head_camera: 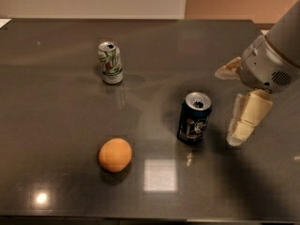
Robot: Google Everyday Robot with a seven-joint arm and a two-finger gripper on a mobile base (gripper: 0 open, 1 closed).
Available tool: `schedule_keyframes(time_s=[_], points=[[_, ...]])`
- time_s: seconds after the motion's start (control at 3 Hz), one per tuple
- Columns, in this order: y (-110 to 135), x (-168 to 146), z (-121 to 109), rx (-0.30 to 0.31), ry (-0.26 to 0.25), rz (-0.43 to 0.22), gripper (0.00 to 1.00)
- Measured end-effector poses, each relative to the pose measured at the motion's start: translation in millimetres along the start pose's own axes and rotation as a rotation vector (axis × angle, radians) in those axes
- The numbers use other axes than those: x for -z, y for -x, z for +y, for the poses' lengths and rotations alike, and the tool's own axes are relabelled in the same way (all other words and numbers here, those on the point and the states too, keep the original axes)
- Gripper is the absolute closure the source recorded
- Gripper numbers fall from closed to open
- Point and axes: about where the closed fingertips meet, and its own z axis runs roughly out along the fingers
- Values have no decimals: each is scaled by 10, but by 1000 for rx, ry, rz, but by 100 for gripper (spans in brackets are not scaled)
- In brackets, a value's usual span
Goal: Move pepsi can near 7up can
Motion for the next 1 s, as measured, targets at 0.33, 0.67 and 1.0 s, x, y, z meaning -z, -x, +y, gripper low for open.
schedule_keyframes(time_s=[0.33, 0.67, 1.0], points=[[129, -83, 86, 31, 29, -53, 0], [216, -122, 69, 45, 32, -88, 0], [284, -161, 57, 54, 37, -112, 0]])
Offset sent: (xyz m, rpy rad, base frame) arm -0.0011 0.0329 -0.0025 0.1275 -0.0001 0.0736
